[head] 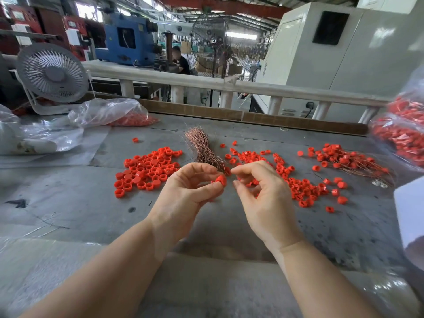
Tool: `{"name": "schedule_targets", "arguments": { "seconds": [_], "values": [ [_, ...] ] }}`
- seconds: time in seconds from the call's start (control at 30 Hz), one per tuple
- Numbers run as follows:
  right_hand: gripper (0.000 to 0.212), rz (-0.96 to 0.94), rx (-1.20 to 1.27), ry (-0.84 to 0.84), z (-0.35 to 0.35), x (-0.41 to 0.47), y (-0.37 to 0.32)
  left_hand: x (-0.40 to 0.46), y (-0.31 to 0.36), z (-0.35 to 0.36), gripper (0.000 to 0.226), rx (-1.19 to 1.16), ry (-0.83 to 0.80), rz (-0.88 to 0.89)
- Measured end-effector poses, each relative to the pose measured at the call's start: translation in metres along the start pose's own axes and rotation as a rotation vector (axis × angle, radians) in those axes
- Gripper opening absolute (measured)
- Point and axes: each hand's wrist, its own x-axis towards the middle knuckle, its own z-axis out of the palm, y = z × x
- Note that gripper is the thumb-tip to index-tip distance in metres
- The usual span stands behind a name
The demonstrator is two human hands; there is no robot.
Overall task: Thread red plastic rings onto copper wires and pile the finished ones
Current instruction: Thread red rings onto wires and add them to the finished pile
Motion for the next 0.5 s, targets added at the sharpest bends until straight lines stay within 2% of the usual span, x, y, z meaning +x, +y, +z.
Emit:
{"name": "schedule_targets", "arguments": {
  "seconds": [0.27, 0.5],
  "values": [
    [0.015, 0.173, 0.179, -0.124, -0.0006, 0.0008, -0.0043, 0.0014, -0.0006, -0.0021, 0.021, 0.03, -0.019, 0.075],
    [0.019, 0.258, 0.291, -0.125, -0.0019, 0.0028, -0.0056, 0.0009, -0.0017, -0.0035, 0.023, 0.145, -0.016, 0.149]
  ]
}}
